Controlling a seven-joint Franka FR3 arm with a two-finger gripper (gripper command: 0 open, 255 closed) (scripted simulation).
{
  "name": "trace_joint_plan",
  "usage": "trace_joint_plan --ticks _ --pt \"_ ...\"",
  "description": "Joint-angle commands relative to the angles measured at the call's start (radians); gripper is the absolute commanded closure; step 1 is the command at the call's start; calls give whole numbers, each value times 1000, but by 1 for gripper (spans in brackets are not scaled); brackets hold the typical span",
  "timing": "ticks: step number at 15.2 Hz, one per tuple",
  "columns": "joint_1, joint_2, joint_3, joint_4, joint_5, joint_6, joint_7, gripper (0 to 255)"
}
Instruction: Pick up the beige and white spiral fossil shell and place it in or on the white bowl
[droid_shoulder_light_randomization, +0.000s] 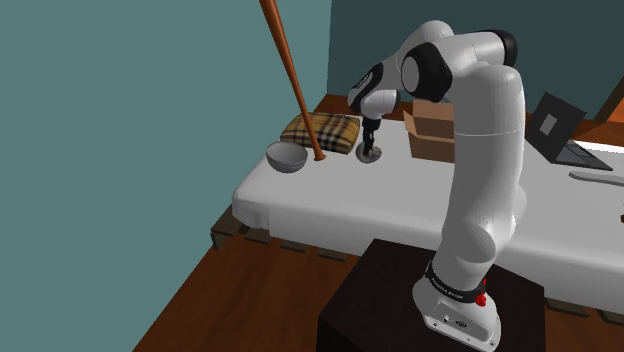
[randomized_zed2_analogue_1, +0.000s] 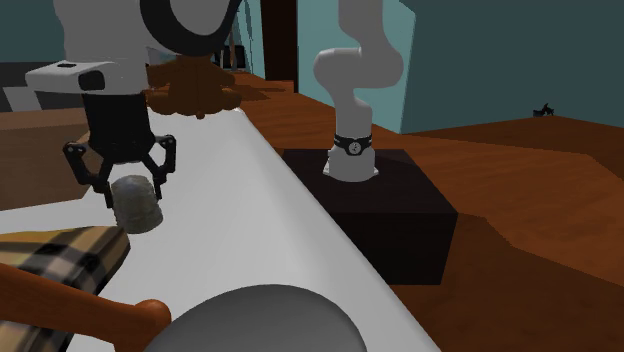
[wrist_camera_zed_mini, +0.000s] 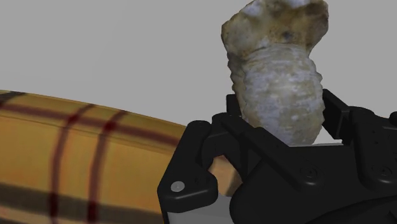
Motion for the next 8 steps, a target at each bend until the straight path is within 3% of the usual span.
trace_joint_plan --ticks 1,8 --pt "6 -16 -7 11 -15 -24 11 255" --pt "21 -68 -27 45 -60 -100 42 255"
